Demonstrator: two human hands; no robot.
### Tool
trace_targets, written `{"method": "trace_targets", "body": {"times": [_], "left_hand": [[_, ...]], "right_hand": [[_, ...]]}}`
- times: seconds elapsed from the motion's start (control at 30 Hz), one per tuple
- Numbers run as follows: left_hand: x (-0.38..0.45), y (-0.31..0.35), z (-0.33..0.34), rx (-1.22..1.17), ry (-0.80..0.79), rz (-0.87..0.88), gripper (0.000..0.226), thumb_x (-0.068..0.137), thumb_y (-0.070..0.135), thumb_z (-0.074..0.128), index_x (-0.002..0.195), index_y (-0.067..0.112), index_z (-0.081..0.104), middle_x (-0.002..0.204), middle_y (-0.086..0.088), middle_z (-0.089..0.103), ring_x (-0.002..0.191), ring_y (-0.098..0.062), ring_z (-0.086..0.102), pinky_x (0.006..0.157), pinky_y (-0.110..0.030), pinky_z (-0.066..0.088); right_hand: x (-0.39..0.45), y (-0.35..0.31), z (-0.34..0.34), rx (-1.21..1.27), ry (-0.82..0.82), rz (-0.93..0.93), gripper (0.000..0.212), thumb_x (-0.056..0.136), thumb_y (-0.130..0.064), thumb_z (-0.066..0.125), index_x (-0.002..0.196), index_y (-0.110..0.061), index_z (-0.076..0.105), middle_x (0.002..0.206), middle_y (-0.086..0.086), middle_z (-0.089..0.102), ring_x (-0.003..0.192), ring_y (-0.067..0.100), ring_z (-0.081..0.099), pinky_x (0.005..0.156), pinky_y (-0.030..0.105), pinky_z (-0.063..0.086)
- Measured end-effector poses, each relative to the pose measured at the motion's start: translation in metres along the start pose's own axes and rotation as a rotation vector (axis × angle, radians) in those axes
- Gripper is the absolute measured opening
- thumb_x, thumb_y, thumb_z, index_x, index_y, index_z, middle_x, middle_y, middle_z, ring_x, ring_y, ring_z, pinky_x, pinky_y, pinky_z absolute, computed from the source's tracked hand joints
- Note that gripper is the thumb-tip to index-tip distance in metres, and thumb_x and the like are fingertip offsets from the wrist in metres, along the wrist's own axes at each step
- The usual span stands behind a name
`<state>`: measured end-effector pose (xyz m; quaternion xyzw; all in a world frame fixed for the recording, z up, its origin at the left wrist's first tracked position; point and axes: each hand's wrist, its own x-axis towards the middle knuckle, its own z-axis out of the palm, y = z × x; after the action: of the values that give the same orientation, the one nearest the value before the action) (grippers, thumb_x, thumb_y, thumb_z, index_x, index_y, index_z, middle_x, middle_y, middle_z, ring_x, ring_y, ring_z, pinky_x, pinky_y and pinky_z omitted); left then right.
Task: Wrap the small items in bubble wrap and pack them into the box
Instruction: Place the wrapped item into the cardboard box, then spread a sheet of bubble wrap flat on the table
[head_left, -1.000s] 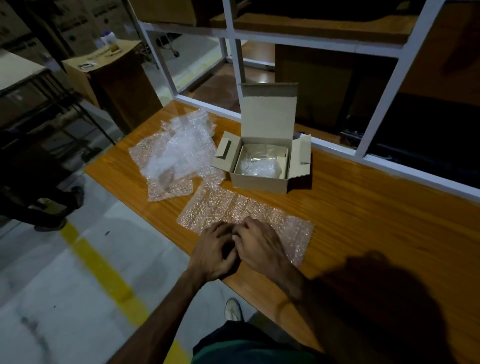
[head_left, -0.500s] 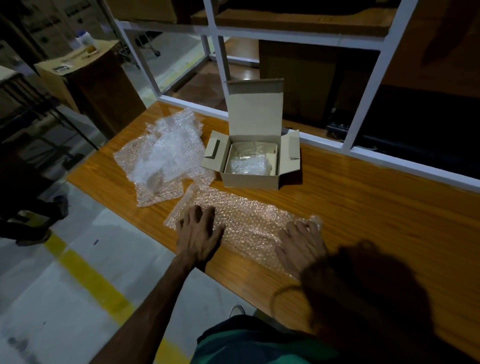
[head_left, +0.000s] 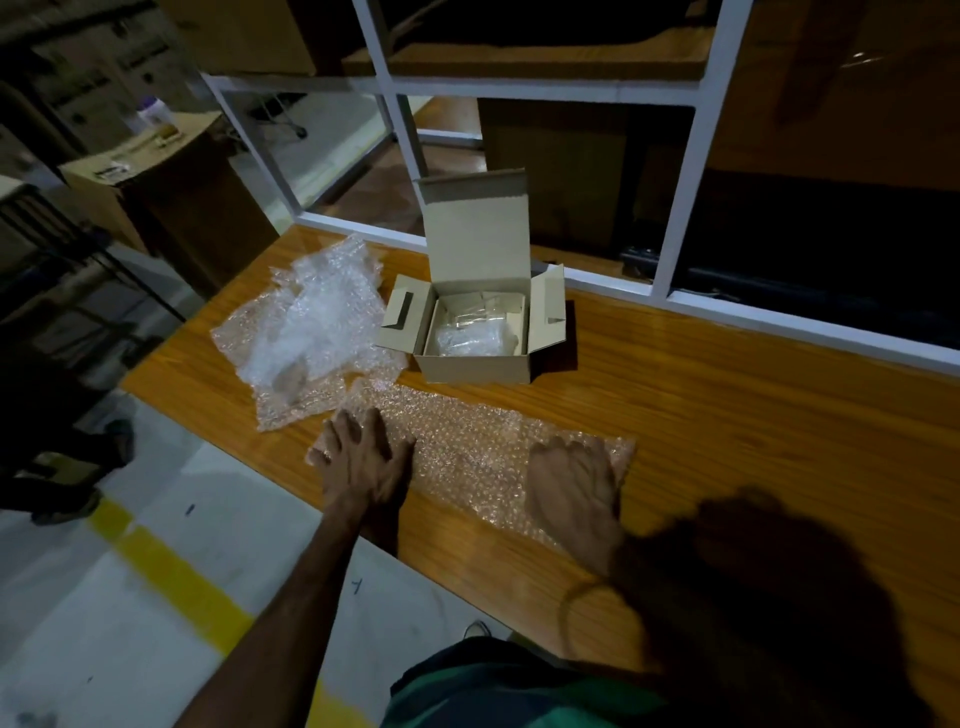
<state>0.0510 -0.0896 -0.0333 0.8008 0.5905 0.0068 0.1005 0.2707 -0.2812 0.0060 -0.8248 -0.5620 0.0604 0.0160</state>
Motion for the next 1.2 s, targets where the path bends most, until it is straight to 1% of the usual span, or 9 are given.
{"method": "trace_targets", "body": {"times": [0.1,0.17,0.23,0.3,0.4,0.6,0.7,1.03,1.2], "left_hand": [[-0.003,0.022,0.005,-0.026,0.008,0.124,0.103,0.084,0.092,0.003,0.167,0.032,0.008,0.175,-0.012,-0.006,0.161,-0.036,-0.008,0.128,-0.060,-0.001],[-0.004,0.036,0.014,-0.002,-0.027,0.219,0.105,0.080,0.094,-0.008,0.167,0.037,0.003,0.174,-0.007,-0.013,0.160,-0.031,-0.016,0.128,-0.056,-0.006],[-0.007,0.042,0.021,0.014,-0.078,0.236,0.099,0.081,0.093,-0.009,0.166,0.043,0.001,0.174,-0.006,-0.014,0.160,-0.030,-0.017,0.128,-0.060,-0.006],[-0.008,0.038,0.027,0.028,-0.094,0.210,0.090,0.088,0.092,0.000,0.165,0.046,-0.003,0.174,-0.004,-0.016,0.160,-0.030,-0.016,0.126,-0.063,-0.007],[-0.003,0.023,0.024,0.056,-0.095,0.190,0.084,0.092,0.090,0.007,0.163,0.049,-0.008,0.173,-0.001,-0.020,0.160,-0.028,-0.016,0.124,-0.066,-0.008],[0.025,-0.006,0.010,0.046,-0.102,0.143,0.087,0.090,0.093,0.007,0.163,0.049,-0.009,0.174,-0.002,-0.016,0.161,-0.029,-0.012,0.124,-0.070,-0.004],[0.034,-0.014,0.006,0.049,-0.093,0.121,0.090,0.089,0.093,0.007,0.164,0.046,-0.007,0.174,-0.003,-0.016,0.161,-0.030,-0.012,0.124,-0.071,-0.003],[0.032,-0.011,0.004,0.011,-0.049,0.129,0.093,0.091,0.090,0.005,0.167,0.037,-0.003,0.175,-0.011,-0.013,0.161,-0.036,-0.009,0.127,-0.065,-0.001],[0.012,0.018,0.010,-0.060,0.033,0.205,0.092,0.096,0.083,0.012,0.167,0.024,0.017,0.175,-0.014,0.005,0.162,-0.033,0.000,0.129,-0.059,0.003]], "right_hand": [[0.013,-0.033,0.007,0.237,0.115,-0.191,0.027,0.103,-0.030,0.051,0.127,-0.019,0.059,0.128,0.008,0.058,0.103,0.022,0.060,0.092,0.046,0.055],[0.024,-0.051,0.016,0.339,0.131,-0.230,0.040,0.104,-0.036,0.052,0.142,-0.022,0.054,0.147,0.008,0.050,0.124,0.026,0.058,0.104,0.046,0.053],[0.028,-0.055,0.028,0.306,0.055,-0.173,0.059,0.106,-0.049,0.044,0.159,-0.023,0.039,0.168,0.011,0.033,0.153,0.034,0.035,0.123,0.056,0.032],[0.022,-0.046,0.044,0.251,0.021,-0.085,0.072,0.105,-0.062,0.029,0.166,-0.026,0.024,0.176,0.010,0.013,0.162,0.035,0.013,0.127,0.064,0.009],[0.011,-0.023,0.058,0.203,0.064,0.038,0.077,0.103,-0.070,0.020,0.168,-0.029,0.017,0.177,0.009,0.003,0.164,0.031,0.003,0.126,0.066,0.000],[-0.016,0.027,0.064,0.156,0.175,0.217,0.076,0.103,-0.073,0.019,0.167,-0.031,0.025,0.176,0.011,0.013,0.163,0.033,0.013,0.125,0.068,0.005],[-0.028,0.047,0.068,0.169,0.204,0.314,0.077,0.101,-0.075,0.027,0.162,-0.032,0.039,0.174,0.009,0.025,0.161,0.032,0.021,0.125,0.068,0.005],[-0.039,0.061,0.067,0.141,0.243,0.275,0.080,0.100,-0.076,0.023,0.160,-0.027,0.045,0.172,0.014,0.028,0.160,0.035,0.025,0.127,0.066,0.007],[-0.025,0.051,0.046,0.098,0.253,0.179,0.075,0.098,-0.064,0.043,0.161,-0.023,0.041,0.172,0.017,0.026,0.157,0.038,0.028,0.128,0.063,0.010]]}}
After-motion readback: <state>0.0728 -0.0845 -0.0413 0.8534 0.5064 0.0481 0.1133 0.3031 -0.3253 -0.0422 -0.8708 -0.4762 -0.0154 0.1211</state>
